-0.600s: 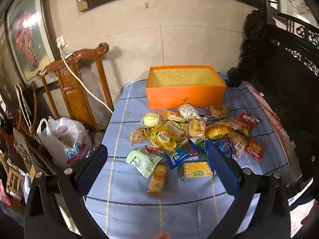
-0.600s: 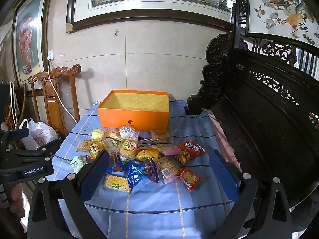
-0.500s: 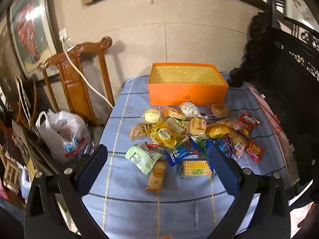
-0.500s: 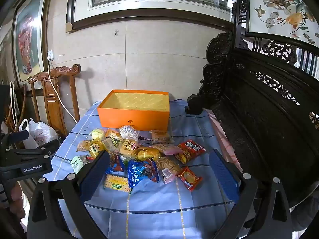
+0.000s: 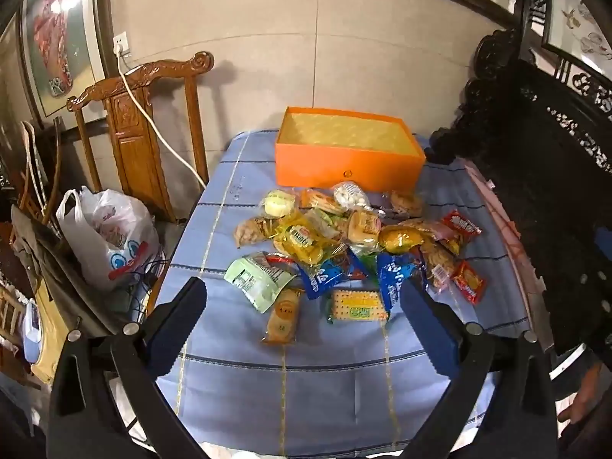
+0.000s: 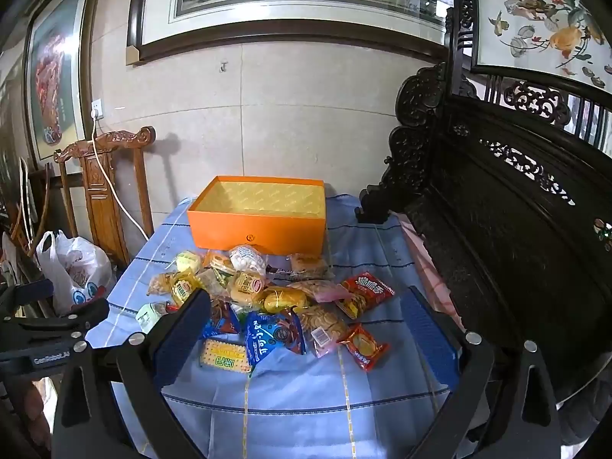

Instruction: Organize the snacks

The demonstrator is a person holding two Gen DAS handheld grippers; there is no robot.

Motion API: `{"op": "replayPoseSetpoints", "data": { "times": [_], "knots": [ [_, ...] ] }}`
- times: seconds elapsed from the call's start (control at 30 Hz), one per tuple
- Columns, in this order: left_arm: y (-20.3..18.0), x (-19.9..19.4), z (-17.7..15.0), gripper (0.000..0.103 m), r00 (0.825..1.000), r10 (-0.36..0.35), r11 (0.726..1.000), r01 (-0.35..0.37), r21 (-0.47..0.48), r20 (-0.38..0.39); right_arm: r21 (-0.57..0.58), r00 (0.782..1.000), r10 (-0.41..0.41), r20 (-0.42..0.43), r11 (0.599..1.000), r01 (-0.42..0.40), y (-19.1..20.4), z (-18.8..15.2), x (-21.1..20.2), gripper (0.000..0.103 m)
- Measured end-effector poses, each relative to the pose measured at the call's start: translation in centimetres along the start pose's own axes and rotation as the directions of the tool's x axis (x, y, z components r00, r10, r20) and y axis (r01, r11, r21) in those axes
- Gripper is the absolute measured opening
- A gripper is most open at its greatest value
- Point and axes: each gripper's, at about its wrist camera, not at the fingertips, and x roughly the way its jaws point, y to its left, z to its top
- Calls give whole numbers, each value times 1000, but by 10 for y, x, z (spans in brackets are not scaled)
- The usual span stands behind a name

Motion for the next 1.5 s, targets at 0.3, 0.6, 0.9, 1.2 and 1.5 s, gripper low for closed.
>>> {"op": "replayPoseSetpoints", "data": {
  "times": [0.3, 0.6, 0.9, 1.2, 1.5],
  "knots": [
    [-2, -3, -2, 99, 999, 41, 999, -42, 12, 7, 1, 1000, 4, -5, 1000, -4, 0, 0, 0, 99],
    [6, -4, 3, 99, 997, 65, 998, -65, 1, 33, -14, 1000, 8, -23, 1000, -8, 1, 0, 4, 99],
    [8, 0, 3, 99, 997, 73, 997, -73, 7, 24, -14, 1000, 9, -23, 1000, -9, 2, 0, 5, 99],
    [11, 2, 4, 99, 997, 75, 997, -75, 4, 20, -19, 999, 9, -32, 1000, -10, 8, 0, 9, 99],
    [12, 5, 5, 99, 997, 72, 997, -72, 4, 16, -18, 999, 9, -31, 1000, -10, 8, 0, 9, 99]
  ]
}}
